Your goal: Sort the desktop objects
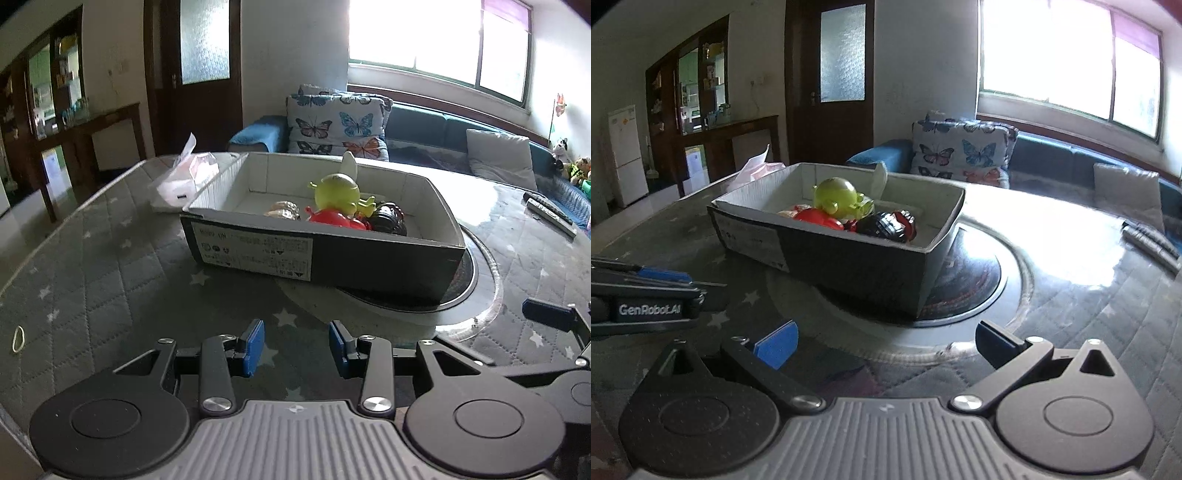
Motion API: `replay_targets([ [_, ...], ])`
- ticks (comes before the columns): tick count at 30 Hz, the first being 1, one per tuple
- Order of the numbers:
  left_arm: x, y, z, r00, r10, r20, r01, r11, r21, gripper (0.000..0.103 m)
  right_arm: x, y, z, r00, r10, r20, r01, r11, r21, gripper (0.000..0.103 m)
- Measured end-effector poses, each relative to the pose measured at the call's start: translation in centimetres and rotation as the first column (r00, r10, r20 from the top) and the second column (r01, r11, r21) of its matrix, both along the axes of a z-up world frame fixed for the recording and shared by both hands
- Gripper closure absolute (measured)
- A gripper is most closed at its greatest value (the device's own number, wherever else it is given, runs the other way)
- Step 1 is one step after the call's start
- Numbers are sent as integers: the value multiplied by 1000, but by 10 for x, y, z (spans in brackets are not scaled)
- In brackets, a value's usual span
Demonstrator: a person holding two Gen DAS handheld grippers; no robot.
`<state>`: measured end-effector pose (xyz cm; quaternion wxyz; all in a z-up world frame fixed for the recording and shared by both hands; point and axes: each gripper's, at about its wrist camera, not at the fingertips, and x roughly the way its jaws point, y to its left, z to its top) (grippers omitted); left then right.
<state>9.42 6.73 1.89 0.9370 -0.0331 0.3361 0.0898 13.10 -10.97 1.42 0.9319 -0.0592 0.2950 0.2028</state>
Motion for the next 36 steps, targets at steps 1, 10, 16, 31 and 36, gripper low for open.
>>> replay_targets([
  [1, 0, -1, 0, 1000, 0, 2, 0, 1000, 4, 62, 0, 0, 0, 1000, 3, -5, -3, 1000, 5, 0],
  [10, 3, -3, 2, 1000, 25, 15, -25, 998, 49, 62, -5, 5, -2, 1000, 1, -19, -1, 1000, 15, 0],
  [16, 6, -1, 3, 999, 34, 19, -36, 997, 69, 62, -3, 9, 0, 1000, 3, -21, -2, 1000, 20, 0],
  [31, 21, 7, 2, 998, 55, 7, -55, 993, 108, 62, 10, 19, 2, 999, -1, -33, 2, 1000, 17, 0],
  [36, 27, 9, 1, 998, 55, -1, -54, 992, 115, 62, 16, 24, 1, 999, -3, -39, 3, 1000, 13, 0],
])
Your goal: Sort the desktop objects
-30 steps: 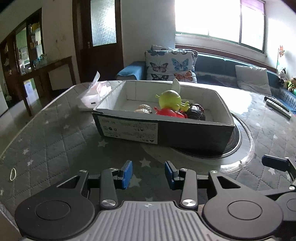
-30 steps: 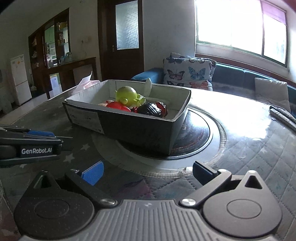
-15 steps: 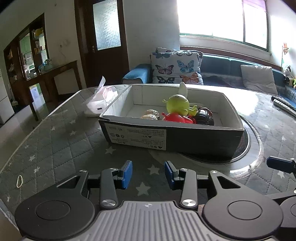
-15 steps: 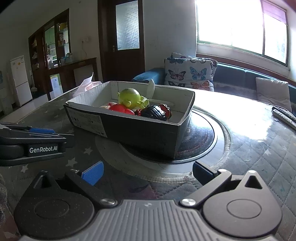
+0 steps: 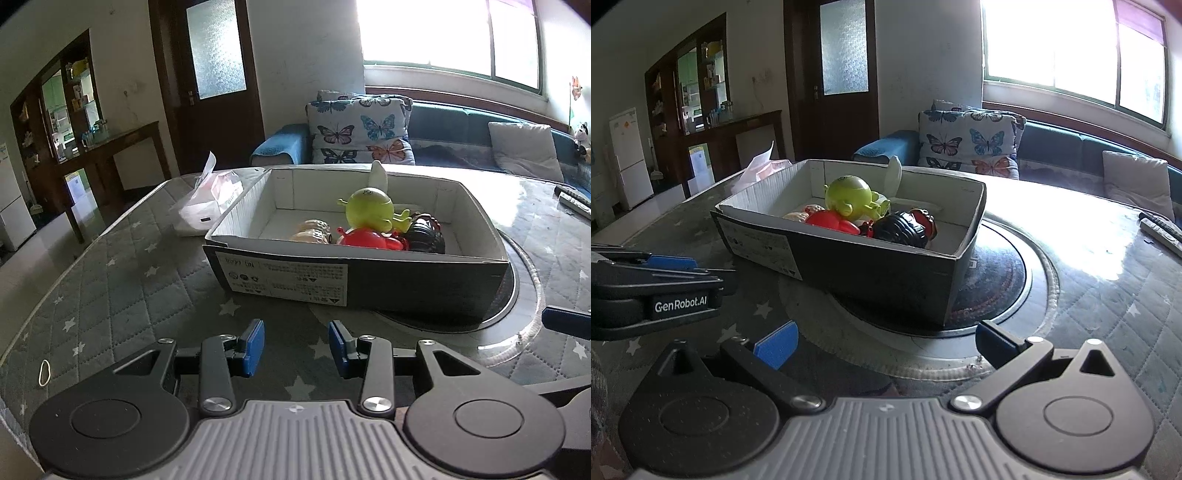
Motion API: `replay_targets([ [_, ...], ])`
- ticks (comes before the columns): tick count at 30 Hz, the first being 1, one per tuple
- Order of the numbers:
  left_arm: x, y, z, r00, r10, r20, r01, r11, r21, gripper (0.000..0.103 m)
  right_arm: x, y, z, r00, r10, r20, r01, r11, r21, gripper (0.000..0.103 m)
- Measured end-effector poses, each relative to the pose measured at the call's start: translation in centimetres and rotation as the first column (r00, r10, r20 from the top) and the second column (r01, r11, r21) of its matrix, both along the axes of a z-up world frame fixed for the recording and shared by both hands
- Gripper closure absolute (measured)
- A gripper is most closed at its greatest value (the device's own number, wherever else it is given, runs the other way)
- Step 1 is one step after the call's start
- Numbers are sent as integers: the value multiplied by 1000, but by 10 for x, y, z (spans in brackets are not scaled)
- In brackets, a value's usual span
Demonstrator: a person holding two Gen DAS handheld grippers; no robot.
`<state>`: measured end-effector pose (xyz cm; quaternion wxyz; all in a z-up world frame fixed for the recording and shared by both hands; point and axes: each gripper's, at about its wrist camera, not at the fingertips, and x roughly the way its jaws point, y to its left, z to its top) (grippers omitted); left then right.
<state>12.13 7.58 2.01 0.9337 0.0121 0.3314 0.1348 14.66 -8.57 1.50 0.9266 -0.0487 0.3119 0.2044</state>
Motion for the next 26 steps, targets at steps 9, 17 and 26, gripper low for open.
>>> replay_targets([
  [9, 11, 4, 1, 1000, 0, -9, 0, 1000, 9, 62, 13, 6, -1, 1000, -15, -15, 15, 1000, -6, 0],
  [17, 21, 9, 1, 1000, 6, -15, -5, 1000, 10, 62, 24, 11, -3, 999, -27, -30, 26, 1000, -13, 0],
  [26, 31, 11, 2, 1000, -9, 3, 9, 1000, 14, 65, 32, 15, -4, 999, -26, -36, 25, 1000, -14, 0],
])
